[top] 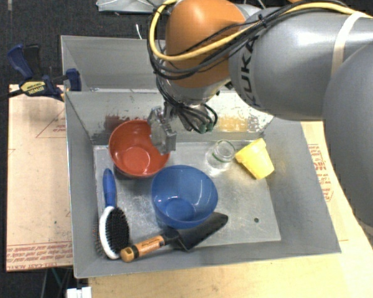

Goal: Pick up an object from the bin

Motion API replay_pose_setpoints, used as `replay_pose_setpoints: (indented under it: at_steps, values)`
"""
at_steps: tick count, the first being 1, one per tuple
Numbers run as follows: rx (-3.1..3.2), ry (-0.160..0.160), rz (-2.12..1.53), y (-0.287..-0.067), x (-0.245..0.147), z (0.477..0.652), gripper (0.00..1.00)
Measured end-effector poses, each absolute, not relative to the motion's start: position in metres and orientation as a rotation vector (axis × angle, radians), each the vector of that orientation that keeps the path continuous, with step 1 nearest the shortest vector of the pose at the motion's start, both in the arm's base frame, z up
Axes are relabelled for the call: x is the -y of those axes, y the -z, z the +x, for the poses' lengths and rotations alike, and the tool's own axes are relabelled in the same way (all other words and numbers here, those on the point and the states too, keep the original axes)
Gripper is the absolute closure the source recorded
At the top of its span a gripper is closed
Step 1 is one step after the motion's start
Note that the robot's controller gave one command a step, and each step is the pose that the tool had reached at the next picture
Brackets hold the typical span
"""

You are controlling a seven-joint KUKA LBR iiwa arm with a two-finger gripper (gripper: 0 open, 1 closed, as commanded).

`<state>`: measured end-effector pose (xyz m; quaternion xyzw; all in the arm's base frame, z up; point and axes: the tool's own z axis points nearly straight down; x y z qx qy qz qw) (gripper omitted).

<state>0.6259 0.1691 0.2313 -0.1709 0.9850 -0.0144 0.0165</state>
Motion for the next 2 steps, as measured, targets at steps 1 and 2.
replay_pose_setpoints:
  at_steps: [1, 2]
  values:
    - [-3.013, 0.047, -0.698, -0.238, -0.172, 0.626, 1.00]
    - [-3.038, 0.044, -0.670, -0.202, -0.174, 0.618, 1.00]
